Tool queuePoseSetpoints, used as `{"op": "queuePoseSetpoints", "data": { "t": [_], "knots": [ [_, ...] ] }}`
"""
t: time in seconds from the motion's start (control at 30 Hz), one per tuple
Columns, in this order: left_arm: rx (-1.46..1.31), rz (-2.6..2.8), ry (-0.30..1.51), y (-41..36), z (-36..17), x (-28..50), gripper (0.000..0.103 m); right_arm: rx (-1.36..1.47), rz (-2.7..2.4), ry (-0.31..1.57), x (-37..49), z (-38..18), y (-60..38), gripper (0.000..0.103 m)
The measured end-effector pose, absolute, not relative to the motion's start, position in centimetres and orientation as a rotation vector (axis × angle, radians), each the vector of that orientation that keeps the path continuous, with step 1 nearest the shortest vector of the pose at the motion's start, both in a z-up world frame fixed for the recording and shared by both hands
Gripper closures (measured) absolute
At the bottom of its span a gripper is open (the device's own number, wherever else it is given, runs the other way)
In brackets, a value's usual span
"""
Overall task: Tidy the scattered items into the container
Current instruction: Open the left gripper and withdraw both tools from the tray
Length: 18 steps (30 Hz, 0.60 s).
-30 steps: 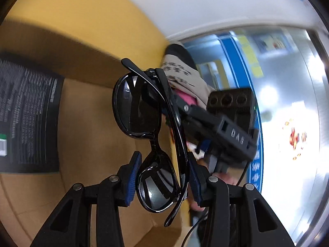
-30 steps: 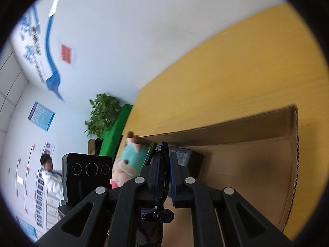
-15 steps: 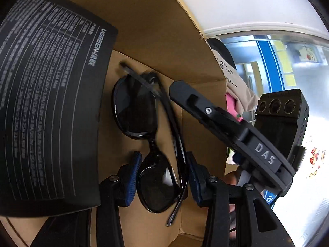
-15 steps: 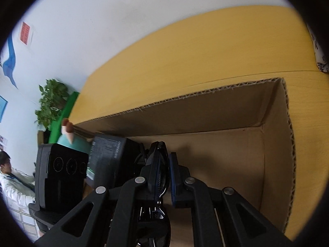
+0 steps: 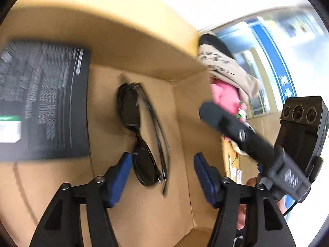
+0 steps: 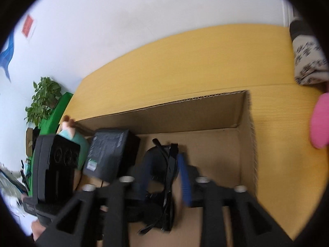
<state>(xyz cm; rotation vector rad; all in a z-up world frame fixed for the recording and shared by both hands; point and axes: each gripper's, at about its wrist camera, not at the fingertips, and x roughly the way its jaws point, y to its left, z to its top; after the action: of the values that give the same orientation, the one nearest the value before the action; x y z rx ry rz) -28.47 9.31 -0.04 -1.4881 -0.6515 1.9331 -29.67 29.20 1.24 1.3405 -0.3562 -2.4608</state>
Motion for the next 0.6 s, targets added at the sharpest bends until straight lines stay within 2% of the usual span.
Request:
{"op": "queuePoseSetpoints", "data": {
  "t": [0.03, 0.1, 0.17, 0.3, 0.43, 0.5, 0.6],
  "knots": [
    [-1.470, 1.968, -0.601, 9.4, 0.9, -27.7, 0.031, 1.323, -2.475, -0.325, -28.7, 1.9, 29.3, 0.046],
    [-1.400, 2.085, -0.462, 9.4, 3.8, -24.9, 0.020, 1.258, -2.520, -0.301, -25.6, 3.8, 29.3, 0.038],
    [-1.310, 2.173, -0.374, 9.0, 6.3, -21.6, 0.015, 1.188, -2.557, -0.278, -22.8, 5.5, 29.4, 0.031],
    [-1.179, 2.273, -0.435, 6.4, 9.5, -16.4, 0.005, 1.062, -2.670, -0.226, -16.4, 8.2, 29.8, 0.028],
    [-1.061, 2.504, -0.386, 5.0, 12.7, -10.7, 0.005, 1.006, -2.732, -0.127, -10.6, 8.6, 28.5, 0.028],
    [-1.012, 2.584, -0.355, 5.0, 13.7, -8.6, 0.001, 0.997, -2.742, -0.091, -7.8, 8.4, 27.9, 0.028],
    [-0.959, 2.668, -0.287, 3.6, 14.5, -4.5, 0.000, 0.991, -2.754, -0.084, -4.5, 8.4, 27.2, 0.028]
  ]
}}
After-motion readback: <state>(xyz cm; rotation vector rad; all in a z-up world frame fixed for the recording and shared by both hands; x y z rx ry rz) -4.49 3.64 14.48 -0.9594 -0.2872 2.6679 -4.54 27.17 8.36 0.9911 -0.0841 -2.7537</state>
